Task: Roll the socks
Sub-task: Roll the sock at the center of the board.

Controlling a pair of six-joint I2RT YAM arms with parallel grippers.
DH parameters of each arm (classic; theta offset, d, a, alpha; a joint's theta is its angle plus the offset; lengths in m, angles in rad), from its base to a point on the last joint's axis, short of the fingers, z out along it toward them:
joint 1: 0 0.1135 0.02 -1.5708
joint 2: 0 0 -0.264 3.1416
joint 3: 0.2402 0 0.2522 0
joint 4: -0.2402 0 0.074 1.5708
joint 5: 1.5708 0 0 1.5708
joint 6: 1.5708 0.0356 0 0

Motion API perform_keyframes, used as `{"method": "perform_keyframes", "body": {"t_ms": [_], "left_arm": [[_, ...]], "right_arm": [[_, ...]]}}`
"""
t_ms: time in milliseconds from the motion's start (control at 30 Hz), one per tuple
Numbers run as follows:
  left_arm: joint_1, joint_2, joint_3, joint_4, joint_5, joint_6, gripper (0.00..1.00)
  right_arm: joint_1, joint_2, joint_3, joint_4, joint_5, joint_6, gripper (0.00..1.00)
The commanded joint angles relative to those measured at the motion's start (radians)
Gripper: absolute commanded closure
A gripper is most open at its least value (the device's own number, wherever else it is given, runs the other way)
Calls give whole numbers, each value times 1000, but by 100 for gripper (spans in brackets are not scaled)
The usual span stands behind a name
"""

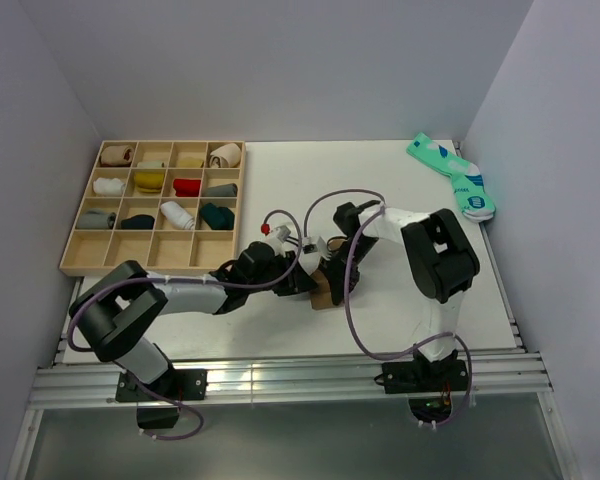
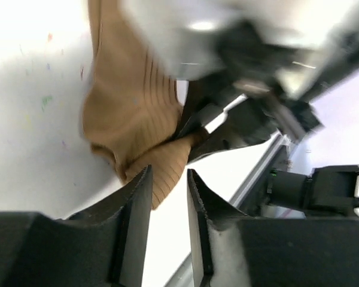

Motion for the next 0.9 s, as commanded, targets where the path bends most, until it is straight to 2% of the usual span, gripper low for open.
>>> {"method": "perform_keyframes", "body": {"t_ms": [0,100,300,567,867], "left_arm": [[-20,-46,-10,26,-111,149,64],[-33,-34,-3,39,-129,232,62],[-43,11,-5,147,-71,329,58],[-43,121,23,220,50,364,56],[-43,166,-5,348,139,328,50]], "right_arm": [[-15,46,64,-122,-39,-38,86],[-20,68,103,-173,-54,-53,86],[-26,112,135,-210,-54,-49,85],[-40,155,167,-230,-57,-32,85],[-52,177,180,-228,-54,-8,85]]}}
